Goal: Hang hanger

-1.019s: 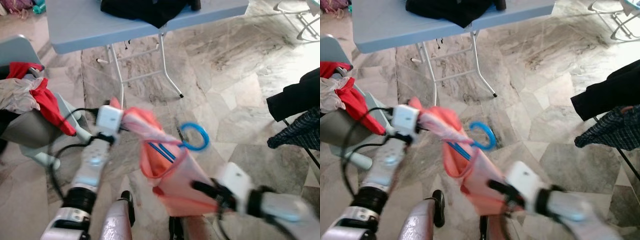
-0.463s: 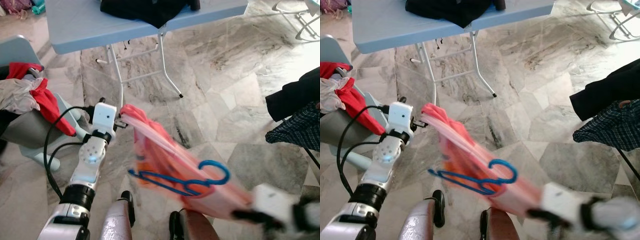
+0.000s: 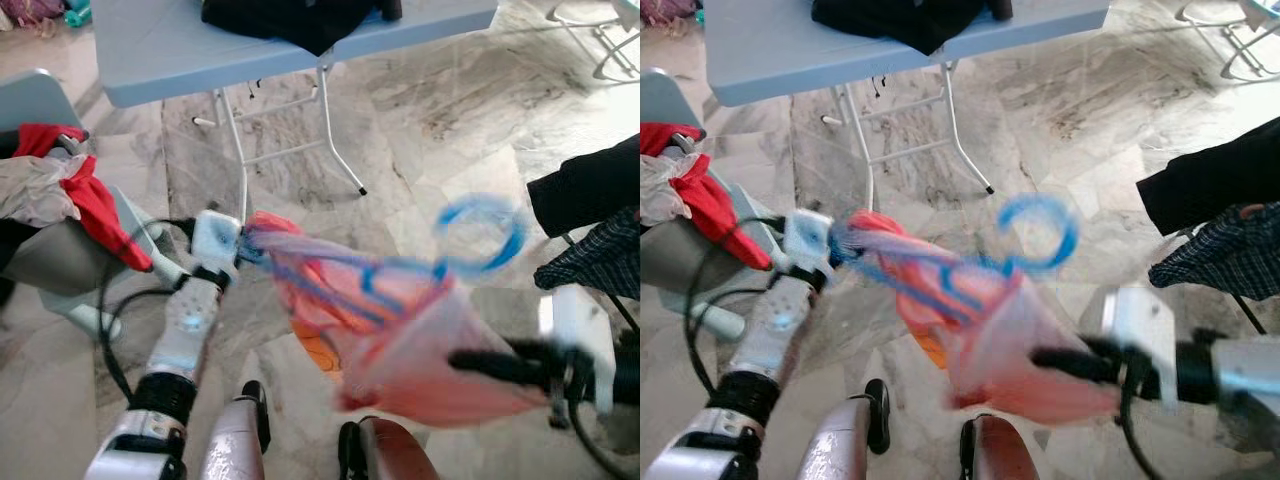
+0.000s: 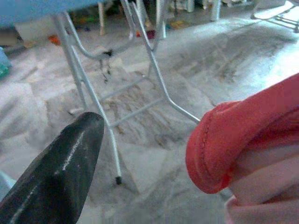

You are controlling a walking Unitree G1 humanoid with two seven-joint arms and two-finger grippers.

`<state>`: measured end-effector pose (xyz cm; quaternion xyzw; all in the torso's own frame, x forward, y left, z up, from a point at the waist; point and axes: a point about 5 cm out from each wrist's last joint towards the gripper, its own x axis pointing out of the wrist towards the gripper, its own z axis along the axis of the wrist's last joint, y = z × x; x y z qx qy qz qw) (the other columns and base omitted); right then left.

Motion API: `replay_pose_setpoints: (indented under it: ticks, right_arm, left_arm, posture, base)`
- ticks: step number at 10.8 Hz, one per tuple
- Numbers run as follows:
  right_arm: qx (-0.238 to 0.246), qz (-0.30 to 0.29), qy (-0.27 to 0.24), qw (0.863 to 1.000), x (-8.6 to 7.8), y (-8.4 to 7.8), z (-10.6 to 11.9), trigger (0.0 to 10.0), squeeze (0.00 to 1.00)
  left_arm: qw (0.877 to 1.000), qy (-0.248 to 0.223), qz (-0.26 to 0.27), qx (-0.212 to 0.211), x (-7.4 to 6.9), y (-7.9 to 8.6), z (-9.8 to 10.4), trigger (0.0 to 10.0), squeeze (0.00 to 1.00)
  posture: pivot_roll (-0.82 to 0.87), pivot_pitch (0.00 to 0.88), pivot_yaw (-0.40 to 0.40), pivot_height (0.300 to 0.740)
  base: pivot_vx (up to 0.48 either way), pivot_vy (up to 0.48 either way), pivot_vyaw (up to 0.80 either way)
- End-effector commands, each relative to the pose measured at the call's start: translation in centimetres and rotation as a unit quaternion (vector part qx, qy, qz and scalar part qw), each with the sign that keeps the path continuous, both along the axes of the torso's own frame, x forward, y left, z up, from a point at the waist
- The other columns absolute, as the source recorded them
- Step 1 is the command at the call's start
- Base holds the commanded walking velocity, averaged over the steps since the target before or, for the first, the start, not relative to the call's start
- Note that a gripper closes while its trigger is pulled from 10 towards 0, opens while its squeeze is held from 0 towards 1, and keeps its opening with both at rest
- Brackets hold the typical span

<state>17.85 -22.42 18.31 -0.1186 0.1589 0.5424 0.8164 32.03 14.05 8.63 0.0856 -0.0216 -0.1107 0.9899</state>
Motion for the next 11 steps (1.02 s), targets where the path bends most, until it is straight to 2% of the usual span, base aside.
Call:
replay_pose_setpoints:
  ticks: [1, 2, 3, 4, 5, 6, 7, 8, 9, 10, 11]
  right_arm:
    - [0.008, -0.002, -0.002, 1.000, 0.0, 0.4, 0.0, 10.0, 0.00]
    - [0.019, -0.038, -0.037, 0.998, 1.0, 1.3, -0.7, 10.0, 0.00]
    - [0.012, -0.086, -0.088, 0.992, 2.5, 2.0, -1.1, 10.0, 0.00]
    - [0.005, -0.146, -0.113, 0.983, 3.9, 2.4, -2.0, 10.0, 0.00]
    - [0.001, -0.177, -0.133, 0.975, 4.4, 3.0, -3.1, 10.0, 0.00]
    - [-0.020, -0.201, -0.135, 0.970, 4.7, 3.0, -4.9, 10.0, 0.00]
    - [-0.029, -0.207, -0.135, 0.969, 4.9, 2.9, -5.8, 10.0, 0.00]
    - [-0.072, -0.198, -0.158, 0.965, 5.3, 2.7, -6.5, 10.0, 0.00]
    - [-0.120, -0.199, -0.190, 0.954, 5.8, 2.1, -7.0, 10.0, 0.00]
    - [-0.149, -0.207, -0.189, 0.948, 5.9, 1.1, -7.6, 10.0, 0.00]
    - [-0.173, -0.179, -0.178, 0.952, 5.6, 0.4, -8.3, 10.0, 0.00]
  left_arm:
    - [1.000, 0.015, -0.009, -0.001, -0.4, -0.1, -0.6, 10.0, 0.00]
    - [0.998, 0.038, -0.043, -0.013, -1.1, -1.2, -1.4, 10.0, 0.73]
    - [0.995, 0.048, -0.081, -0.026, -1.6, -2.1, -1.7, 10.0, 1.00]
    - [0.990, 0.056, -0.128, -0.004, -2.4, -3.1, -2.2, 10.0, 1.00]
    - [0.981, 0.063, -0.178, 0.038, -3.5, -3.9, -2.8, 10.0, 1.00]
    - [0.964, 0.091, -0.238, 0.073, -5.2, -4.6, -4.0, 10.0, 1.00]
    - [0.950, 0.102, -0.283, 0.087, -6.4, -4.8, -4.6, 10.0, 0.93]
    - [0.941, 0.109, -0.307, 0.088, -7.1, -4.8, -4.6, 10.0, 1.00]
    - [0.930, 0.097, -0.336, 0.115, -7.6, -4.8, -4.0, 10.0, 1.00]
    - [0.926, 0.082, -0.343, 0.135, -7.5, -4.8, -3.2, 10.0, 1.00]
    - [0.911, 0.064, -0.375, 0.157, -8.1, -5.0, -2.3, 10.0, 0.89]
  posture:
    - [-0.16, 0.266, -0.017, 0.740]
    - [-0.15, 0.267, -0.015, 0.740]
    - [-0.15, 0.268, -0.011, 0.740]
    - [-0.15, 0.267, -0.007, 0.740]
    - [-0.14, 0.267, -0.004, 0.740]
    - [-0.12, 0.264, -0.012, 0.740]
    - [-0.11, 0.265, -0.014, 0.740]
    - [-0.11, 0.267, -0.016, 0.740]
    - [-0.10, 0.265, -0.022, 0.740]
    - [-0.10, 0.263, -0.022, 0.740]
    - [-0.10, 0.263, -0.022, 0.740]
  base:
    - [0.000, 0.000, 0.00]
    - [0.000, 0.000, 0.00]
    - [0.000, 0.000, 0.00]
    - [0.000, 0.000, 0.00]
    - [0.000, 0.000, 0.00]
    - [0.000, 0.000, 0.00]
    - [0.000, 0.000, 0.00]
    - [0.000, 0.000, 0.00]
    - [0.000, 0.000, 0.00]
    - [0.000, 0.000, 0.00]
    - [0.000, 0.000, 0.00]
